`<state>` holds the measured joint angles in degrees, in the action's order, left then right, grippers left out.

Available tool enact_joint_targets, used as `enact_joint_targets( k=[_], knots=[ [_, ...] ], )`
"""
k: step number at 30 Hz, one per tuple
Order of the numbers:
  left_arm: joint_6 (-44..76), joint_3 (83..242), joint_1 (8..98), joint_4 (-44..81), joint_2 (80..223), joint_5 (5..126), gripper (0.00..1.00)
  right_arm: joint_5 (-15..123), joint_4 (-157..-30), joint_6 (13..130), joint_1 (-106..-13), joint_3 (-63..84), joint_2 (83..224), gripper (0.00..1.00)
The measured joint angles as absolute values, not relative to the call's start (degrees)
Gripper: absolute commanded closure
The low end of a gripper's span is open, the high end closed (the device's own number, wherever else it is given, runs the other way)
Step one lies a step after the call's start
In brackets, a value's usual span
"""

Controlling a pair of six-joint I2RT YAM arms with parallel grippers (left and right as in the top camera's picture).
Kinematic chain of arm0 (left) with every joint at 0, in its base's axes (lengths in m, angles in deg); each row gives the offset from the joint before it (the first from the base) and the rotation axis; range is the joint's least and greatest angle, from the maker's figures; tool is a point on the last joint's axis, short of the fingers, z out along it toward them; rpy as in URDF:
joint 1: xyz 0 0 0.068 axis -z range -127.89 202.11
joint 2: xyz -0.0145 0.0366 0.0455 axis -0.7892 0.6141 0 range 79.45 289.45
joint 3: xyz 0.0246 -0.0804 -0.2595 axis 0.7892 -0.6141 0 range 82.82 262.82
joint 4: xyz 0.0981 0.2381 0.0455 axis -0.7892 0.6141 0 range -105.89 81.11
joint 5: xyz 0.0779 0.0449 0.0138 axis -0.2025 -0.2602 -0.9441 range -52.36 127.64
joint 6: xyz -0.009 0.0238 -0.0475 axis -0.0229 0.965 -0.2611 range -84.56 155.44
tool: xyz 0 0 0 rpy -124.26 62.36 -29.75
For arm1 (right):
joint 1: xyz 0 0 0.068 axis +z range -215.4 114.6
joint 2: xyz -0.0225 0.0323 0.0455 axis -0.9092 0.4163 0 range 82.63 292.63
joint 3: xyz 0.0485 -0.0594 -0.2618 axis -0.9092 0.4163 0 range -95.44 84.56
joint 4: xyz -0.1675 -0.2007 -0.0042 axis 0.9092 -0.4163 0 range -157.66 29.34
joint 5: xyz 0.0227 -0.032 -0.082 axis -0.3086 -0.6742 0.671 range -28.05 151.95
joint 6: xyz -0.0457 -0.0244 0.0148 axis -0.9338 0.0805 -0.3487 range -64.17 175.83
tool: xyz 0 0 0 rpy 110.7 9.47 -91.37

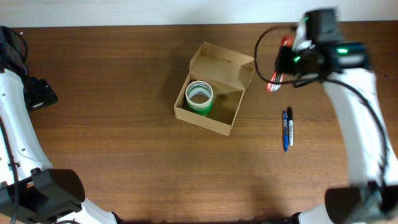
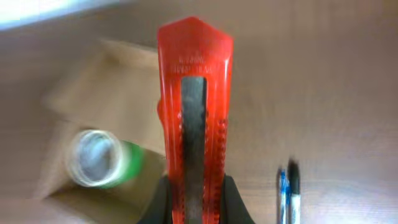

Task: Pack container
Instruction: 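Carry the orange box cutter into the box beside the tapes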

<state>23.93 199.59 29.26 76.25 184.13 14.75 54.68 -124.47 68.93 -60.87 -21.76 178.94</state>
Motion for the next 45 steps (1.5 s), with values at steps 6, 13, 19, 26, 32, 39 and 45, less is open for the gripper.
enact_joint_targets(
  k=[6,13,19,26,32,39,45],
  knots=[
    [23.93,199.59,29.26,76.25,184.13,14.75,0.00,55.06,-133.04,56.87,-50.79,-32.95,174.86,0.96],
    [23.93,199.59,29.26,76.25,184.13,14.72,0.00,63.36,-135.88,46.57,-37.33,-33.35,178.00,0.96],
    [23.93,199.59,29.26,76.25,184.13,14.75,0.00,67.30,-137.15,41.52,-35.56,-33.41,187.08,0.96],
    [23.93,199.59,29.26,76.25,184.13,14.72,0.00,68.15,-137.17,33.18,-35.14,-33.39,202.55,0.96],
    [23.93,199.59,29.26,76.25,184.13,14.72,0.00,66.14,-137.15,28.37,-33.30,-33.39,209.28,0.96],
    [23.93,199.59,29.26,76.25,184.13,14.72,0.00,61.61,-136.95,26.90,-31.80,-33.39,209.48,0.96],
    [23.93,199.59,29.26,76.25,184.13,14.72,0.00,59.60,-136.91,26.66,-30.31,-33.39,209.48,0.96]
  ],
)
